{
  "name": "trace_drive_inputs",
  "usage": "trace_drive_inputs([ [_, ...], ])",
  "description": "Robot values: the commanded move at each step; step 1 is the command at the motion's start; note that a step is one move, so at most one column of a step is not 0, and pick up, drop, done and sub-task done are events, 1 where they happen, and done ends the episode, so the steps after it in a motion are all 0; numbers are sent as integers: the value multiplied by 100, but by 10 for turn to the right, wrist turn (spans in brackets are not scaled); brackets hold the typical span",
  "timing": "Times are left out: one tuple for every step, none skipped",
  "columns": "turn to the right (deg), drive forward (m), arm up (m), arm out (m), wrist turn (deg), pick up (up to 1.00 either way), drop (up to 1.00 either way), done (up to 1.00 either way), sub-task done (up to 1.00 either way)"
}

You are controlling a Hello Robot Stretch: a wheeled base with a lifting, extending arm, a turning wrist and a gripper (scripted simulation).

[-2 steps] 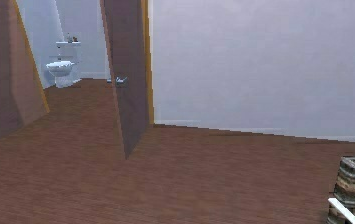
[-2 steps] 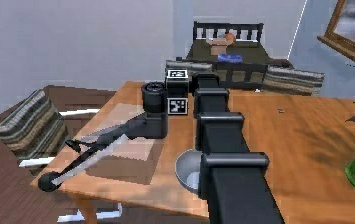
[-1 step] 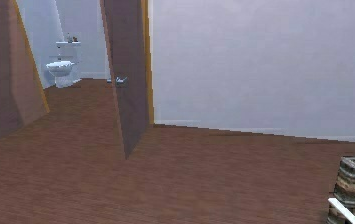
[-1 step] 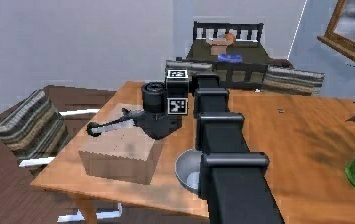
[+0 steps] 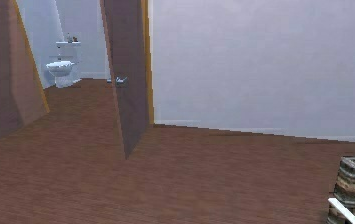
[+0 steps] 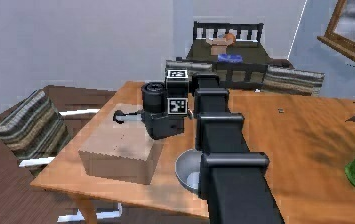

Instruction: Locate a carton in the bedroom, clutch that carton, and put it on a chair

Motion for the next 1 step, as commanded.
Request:
trace_drive_inputs([
  [0, 0, -20, 0, 0, 0, 0, 0, 0],
])
